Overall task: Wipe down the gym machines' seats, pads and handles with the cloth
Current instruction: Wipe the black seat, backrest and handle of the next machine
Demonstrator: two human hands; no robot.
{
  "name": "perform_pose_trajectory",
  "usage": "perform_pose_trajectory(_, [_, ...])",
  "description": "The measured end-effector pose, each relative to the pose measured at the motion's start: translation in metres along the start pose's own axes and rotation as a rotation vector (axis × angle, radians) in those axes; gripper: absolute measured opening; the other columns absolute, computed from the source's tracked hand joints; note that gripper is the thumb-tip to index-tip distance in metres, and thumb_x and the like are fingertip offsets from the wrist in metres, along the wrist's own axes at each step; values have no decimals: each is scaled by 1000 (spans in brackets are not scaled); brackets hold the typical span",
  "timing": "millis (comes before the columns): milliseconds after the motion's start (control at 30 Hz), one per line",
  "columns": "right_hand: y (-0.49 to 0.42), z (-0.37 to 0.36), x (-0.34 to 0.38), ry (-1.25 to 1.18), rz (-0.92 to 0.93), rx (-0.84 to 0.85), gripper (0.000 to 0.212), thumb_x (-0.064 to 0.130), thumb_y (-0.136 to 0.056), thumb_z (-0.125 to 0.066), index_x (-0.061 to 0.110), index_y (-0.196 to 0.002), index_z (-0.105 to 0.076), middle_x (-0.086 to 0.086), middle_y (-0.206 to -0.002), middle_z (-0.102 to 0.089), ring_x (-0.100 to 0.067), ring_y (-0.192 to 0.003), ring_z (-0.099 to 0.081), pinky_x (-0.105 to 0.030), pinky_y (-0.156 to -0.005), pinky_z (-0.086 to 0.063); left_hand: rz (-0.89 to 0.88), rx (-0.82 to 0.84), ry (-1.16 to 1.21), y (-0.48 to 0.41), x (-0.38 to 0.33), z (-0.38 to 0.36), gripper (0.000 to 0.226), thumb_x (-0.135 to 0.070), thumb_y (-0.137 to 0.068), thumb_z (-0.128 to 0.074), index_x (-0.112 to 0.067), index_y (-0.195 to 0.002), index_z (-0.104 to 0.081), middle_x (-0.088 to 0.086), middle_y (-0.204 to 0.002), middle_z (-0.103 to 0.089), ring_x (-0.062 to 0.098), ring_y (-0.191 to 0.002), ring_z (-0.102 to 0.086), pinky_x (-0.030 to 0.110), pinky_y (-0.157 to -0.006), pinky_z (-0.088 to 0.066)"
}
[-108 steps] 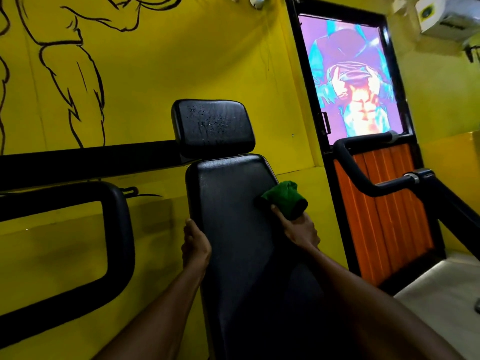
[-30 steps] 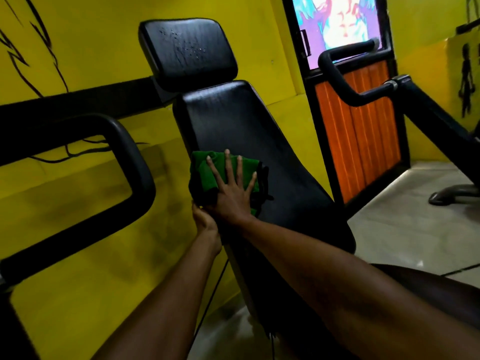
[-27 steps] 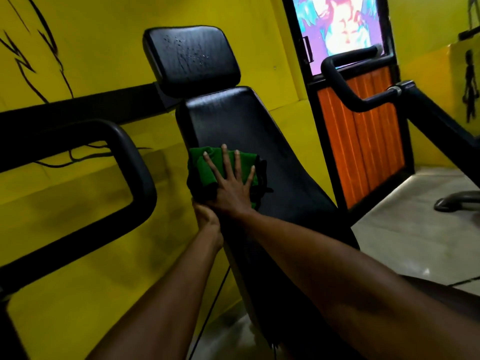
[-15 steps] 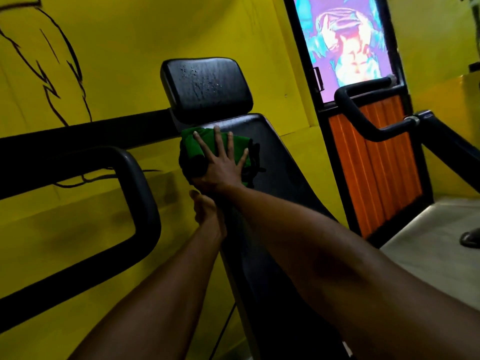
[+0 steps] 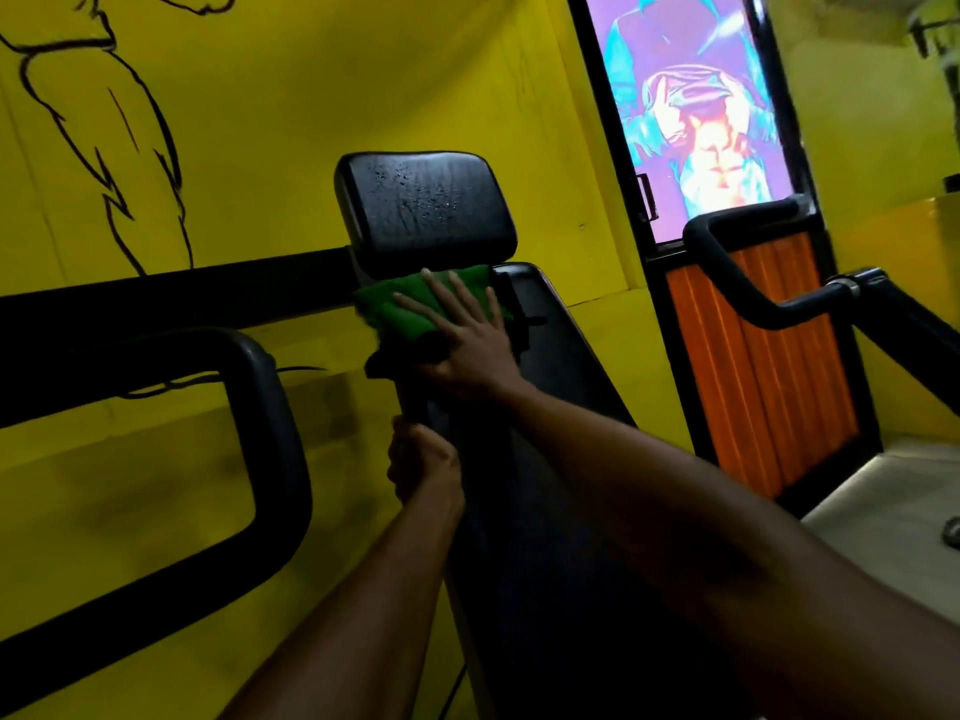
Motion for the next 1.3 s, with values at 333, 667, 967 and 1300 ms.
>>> perform_pose_trajectory(333, [114,15,-118,-39,-762,44,71,61,-95,-56,37,-158,-32,8,-172,6,-28,-158,1,-66,-122,-4,49,-14,-37,15,-5,13,60,-43,-107,-19,-3,-146,-40,20,-150,-40,38,-136,-37,41,-111,-27])
perform_pose_trajectory(667, [224,0,-2,16,-3,104,82,61,-84,-56,50,-158,-21,3,-172,-8,-29,-159,-4,-66,-118,-17,274,339,563,46,41,-1,55,-46,-105,-26,-8,-123,-61,20,-137,-56,31,-92,-62,33,-74,-52])
perform_pose_trajectory(967, [169,8,-111,104,-331,163,83,63,-85,-44,55,-157,-3,9,-171,12,-25,-157,14,-67,-121,-3,348,78,327,52,128,12,75,-69,-84,-41,-9,-121,-66,12,-130,-63,33,-114,-60,45,-102,-47])
perform_pose_trajectory(1300, [157,-7,24,-52,-86,201,83,60,-84,-42,53,-158,-7,7,-171,10,-28,-157,13,-69,-118,2,213,-25,-16,61,100,37,40,-17,-106,-31,-1,-140,-45,27,-136,-51,42,-120,-53,44,-100,-43])
Point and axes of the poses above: each hand's wrist, its own y-axis away from the middle knuckle, its own z-axis out of the back of the hand, x = y × z, the point moved 8 cm from there along -y, towards the middle knuckle
